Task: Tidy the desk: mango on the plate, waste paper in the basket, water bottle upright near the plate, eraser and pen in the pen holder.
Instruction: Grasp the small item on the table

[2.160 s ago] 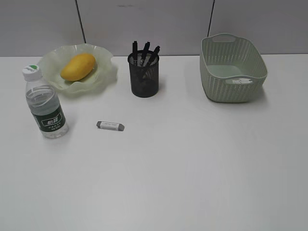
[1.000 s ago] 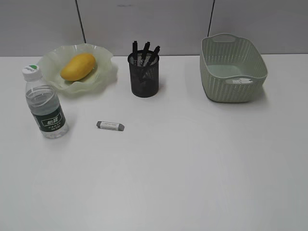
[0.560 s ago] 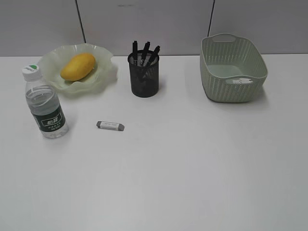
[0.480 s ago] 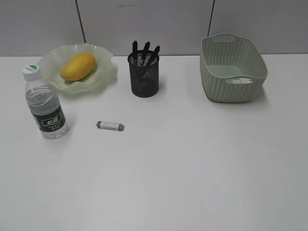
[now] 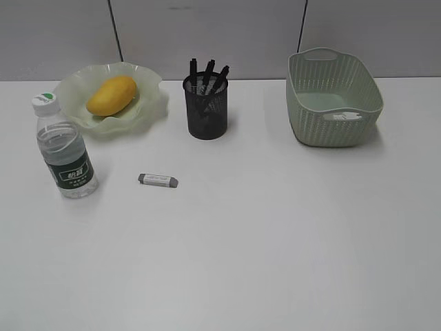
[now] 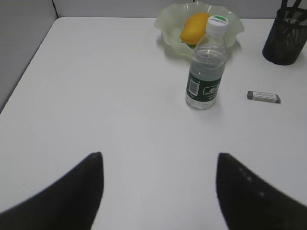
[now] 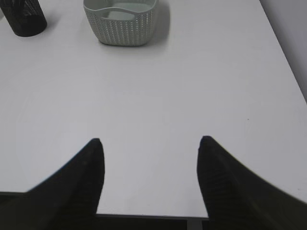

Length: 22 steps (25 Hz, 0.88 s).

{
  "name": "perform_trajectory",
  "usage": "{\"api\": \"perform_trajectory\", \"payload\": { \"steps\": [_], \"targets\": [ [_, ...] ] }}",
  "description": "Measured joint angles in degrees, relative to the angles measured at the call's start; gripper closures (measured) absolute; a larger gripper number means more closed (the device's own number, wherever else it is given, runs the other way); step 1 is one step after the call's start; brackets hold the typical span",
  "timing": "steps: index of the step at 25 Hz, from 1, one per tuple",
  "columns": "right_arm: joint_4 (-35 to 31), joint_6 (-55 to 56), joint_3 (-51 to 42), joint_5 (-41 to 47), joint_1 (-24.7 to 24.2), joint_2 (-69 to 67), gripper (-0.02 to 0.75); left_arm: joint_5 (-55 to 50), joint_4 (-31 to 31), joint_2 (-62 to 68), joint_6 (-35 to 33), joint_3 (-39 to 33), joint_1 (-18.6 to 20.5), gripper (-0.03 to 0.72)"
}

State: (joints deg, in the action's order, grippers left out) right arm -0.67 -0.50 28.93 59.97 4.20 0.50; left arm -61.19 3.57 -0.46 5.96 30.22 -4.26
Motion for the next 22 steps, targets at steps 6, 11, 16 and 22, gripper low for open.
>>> {"api": "perform_trajectory", "payload": {
  "steps": [6, 11, 16, 22],
  "targets": [
    [0.0, 0.0, 0.0, 0.0, 0.0, 0.0, 0.304, 0.0, 0.0, 0.0, 0.0, 0.0, 0.0, 0.094],
    [0.0, 0.0, 0.0, -0.1, 0.0, 0.0, 0.314, -0.6, 0.0, 1.5, 0.0, 0.4, 0.0, 0.109],
    [0.0, 0.0, 0.0, -0.1, 0.0, 0.0, 0.314, -5.0, -0.2, 13.1, -2.3, 6.9, 0.0, 0.111],
    [0.0, 0.0, 0.0, -0.1, 0.0, 0.0, 0.315, -8.6, -0.6, 33.1, -8.3, 20.3, 0.0, 0.113]
  ]
}}
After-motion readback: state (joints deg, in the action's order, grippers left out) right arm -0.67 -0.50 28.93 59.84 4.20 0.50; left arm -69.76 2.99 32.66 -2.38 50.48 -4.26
